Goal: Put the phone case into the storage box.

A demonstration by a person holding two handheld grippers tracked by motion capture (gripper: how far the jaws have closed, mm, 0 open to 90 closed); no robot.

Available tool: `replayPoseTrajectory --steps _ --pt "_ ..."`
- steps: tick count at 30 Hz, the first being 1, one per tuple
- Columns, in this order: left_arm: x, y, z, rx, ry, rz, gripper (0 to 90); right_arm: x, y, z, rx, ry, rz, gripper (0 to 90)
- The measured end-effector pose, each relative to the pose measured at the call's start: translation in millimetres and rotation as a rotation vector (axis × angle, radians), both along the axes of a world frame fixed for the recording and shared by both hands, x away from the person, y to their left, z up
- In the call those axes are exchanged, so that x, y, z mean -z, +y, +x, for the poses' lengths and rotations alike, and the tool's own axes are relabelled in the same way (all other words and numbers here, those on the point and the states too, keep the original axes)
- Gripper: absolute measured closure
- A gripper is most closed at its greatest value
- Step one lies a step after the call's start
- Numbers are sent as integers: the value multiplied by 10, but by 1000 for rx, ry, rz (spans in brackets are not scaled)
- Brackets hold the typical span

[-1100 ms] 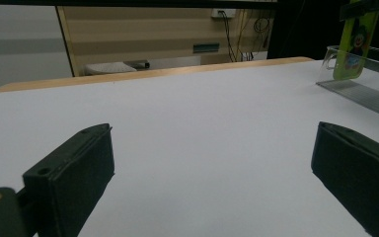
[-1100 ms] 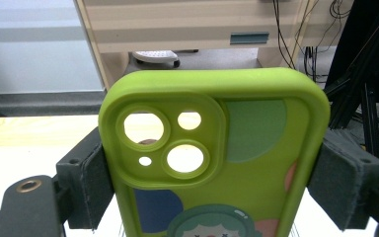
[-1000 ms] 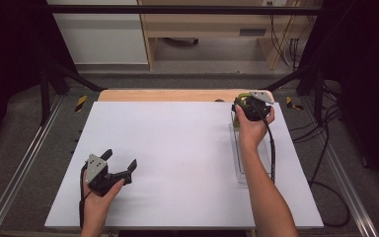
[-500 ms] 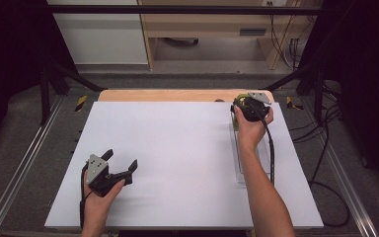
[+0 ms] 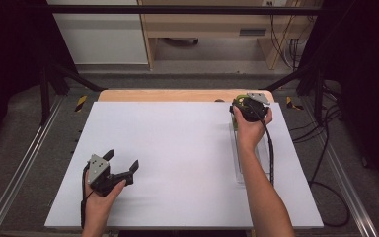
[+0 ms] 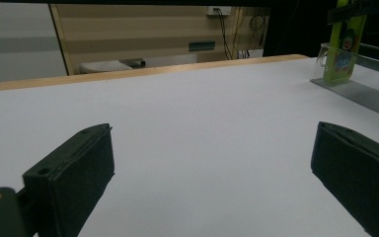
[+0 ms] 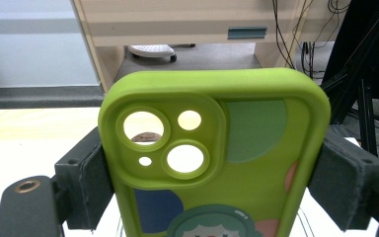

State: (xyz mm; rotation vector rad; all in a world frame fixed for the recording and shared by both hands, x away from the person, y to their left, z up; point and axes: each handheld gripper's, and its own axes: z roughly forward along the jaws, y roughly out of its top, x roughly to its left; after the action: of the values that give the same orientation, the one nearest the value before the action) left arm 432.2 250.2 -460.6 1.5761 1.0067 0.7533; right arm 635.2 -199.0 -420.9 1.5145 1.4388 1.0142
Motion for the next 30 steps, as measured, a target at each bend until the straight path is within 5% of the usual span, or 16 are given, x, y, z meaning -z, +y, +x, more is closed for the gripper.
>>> replayPoseTrajectory --steps 22,30 --pt "1 -9 0 3 2 -1 24 2 -9 2 -16 -3 -26 93" --pt "7 -34 -2 9 5 1 26 0 22 1 -56 -7 0 84"
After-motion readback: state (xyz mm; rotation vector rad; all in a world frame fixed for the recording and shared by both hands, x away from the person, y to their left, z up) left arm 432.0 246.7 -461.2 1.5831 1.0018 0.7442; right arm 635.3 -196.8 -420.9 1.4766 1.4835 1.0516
